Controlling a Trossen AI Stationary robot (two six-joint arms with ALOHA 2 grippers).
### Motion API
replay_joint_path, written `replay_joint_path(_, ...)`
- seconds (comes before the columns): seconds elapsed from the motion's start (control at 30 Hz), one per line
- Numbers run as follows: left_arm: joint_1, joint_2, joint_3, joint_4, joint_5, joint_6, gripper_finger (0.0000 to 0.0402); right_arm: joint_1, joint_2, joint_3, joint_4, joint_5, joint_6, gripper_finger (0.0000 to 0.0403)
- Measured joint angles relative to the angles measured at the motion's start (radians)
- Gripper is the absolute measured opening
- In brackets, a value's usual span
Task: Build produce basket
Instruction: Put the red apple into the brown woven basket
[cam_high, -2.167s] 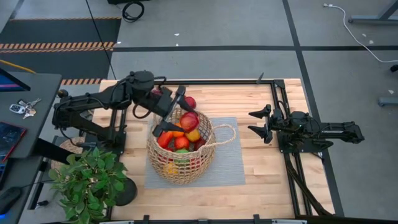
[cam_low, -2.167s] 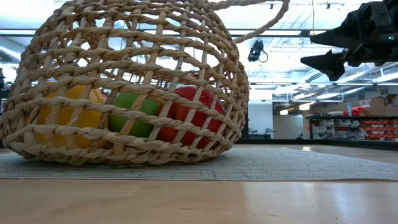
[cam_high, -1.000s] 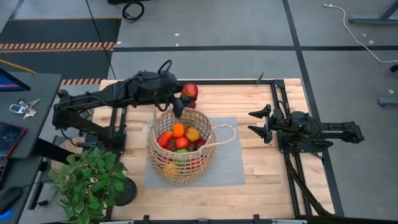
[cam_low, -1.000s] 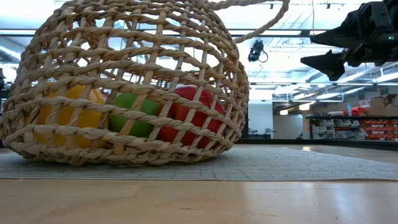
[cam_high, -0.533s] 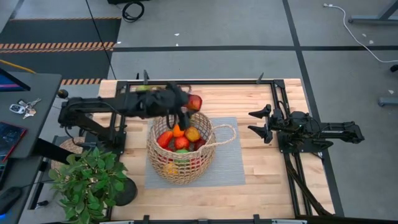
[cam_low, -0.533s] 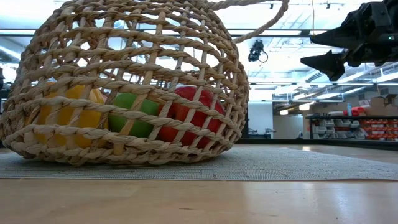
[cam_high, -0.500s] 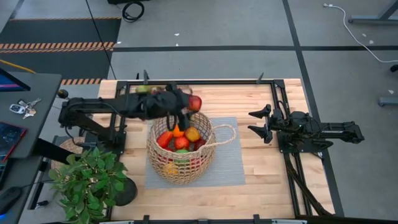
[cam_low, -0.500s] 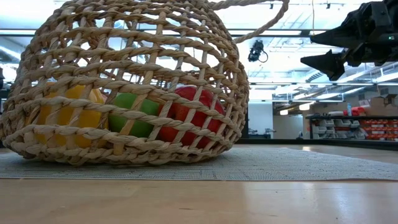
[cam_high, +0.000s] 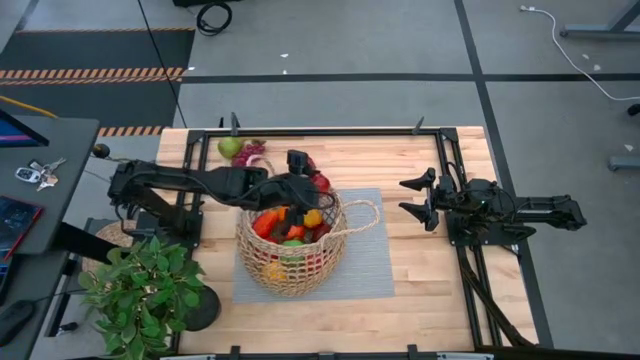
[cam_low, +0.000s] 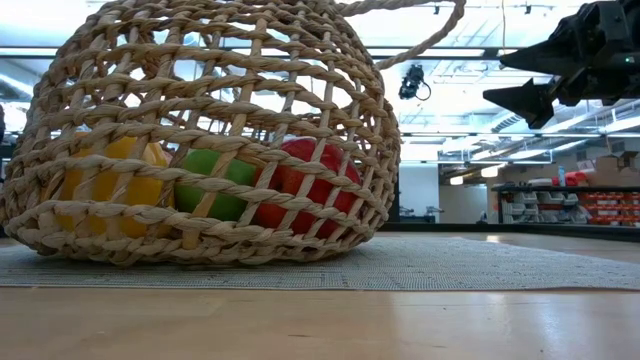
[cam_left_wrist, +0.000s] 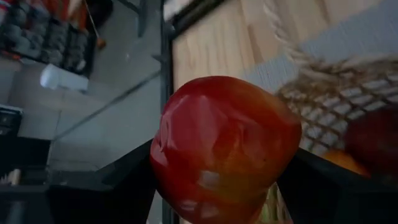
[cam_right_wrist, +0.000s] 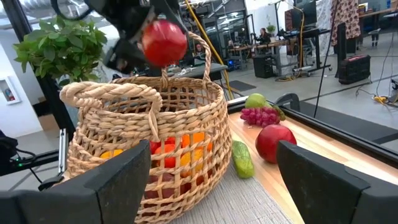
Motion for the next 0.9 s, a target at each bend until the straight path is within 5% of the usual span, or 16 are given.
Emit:
replay_joint_path(0.53,0.000,0.105,0.000,-0.239,0.014,-0.039,0.0287,0.000,0.000,0.000,0.017,-0.003,0.000,0.0348)
replay_joint_path(0.9,0.001,0.181,0.000,-0.311,0.179,-0.068,0.0286,0.000,0.000,0.000,0.024,-0.007,0.000,0.0348)
